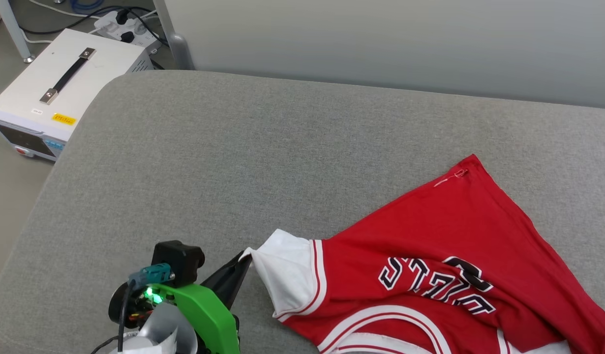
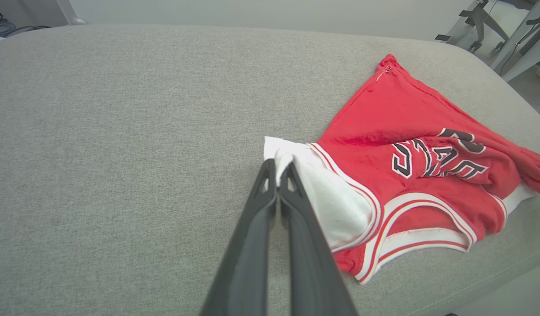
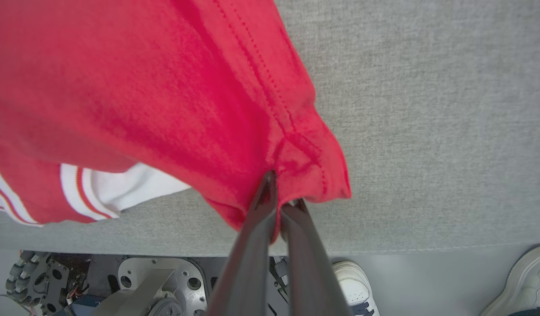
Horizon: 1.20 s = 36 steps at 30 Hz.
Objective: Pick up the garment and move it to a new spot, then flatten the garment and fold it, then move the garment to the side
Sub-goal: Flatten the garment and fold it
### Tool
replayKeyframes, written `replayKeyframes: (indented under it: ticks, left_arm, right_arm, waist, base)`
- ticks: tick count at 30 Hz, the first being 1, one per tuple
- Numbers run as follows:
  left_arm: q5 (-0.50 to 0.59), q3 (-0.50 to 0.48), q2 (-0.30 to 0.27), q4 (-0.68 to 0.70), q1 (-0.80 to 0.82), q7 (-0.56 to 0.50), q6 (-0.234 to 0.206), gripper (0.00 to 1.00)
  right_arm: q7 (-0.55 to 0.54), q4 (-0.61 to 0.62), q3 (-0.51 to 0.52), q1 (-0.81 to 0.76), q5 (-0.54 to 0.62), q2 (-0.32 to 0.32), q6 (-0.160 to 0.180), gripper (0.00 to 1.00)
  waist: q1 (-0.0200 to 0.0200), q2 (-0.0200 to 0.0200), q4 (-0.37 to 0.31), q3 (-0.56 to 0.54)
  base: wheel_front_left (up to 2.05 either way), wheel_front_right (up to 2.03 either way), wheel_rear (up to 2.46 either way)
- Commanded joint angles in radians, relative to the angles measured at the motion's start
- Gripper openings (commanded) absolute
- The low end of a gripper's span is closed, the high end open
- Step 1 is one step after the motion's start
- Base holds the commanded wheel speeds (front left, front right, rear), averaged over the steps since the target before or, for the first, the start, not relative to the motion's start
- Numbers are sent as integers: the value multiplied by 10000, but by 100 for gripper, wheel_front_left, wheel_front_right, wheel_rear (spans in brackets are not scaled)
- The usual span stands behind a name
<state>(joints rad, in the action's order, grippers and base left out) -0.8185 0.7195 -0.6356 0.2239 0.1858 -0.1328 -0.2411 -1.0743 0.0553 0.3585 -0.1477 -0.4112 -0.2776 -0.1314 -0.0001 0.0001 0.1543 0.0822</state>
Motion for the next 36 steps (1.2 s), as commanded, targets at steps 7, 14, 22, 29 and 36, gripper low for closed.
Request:
replayKeyframes:
  ticks: [7, 14, 22, 29, 36]
  left_arm:
    - [-48, 122, 93, -48, 83, 68, 136, 0]
    - [101, 230, 139, 148, 217, 64, 152, 0]
    - [379, 234, 124, 605, 704, 42, 243, 0]
    - [671, 394, 423, 914, 1171, 89, 330, 0]
    - [767, 536, 764, 825, 1483, 199, 476, 0]
  right_arm:
    - [-101, 523, -518, -63, -39, -659, 7, 100]
    - [-1029, 1897, -648, 1087, -655, -1097, 7, 100]
    - [-2227, 2604, -1274, 3287, -724, -1626, 7, 100]
    - [-2881, 1322, -1962, 5456, -180, -2177, 7, 100]
    - [-2901, -55, -2215, 6691, 295, -2384, 7, 100]
  waist:
    - [1, -1, 207, 30]
    - [1, -1, 596, 415]
    - [1, -1, 1342, 1585]
    - [1, -1, 2111, 2711]
    - [1, -1, 2747, 3380]
  base:
    - [0, 0, 0]
    - [0, 0, 0]
    - [0, 0, 0]
    - [0, 0, 0]
    - [0, 0, 0]
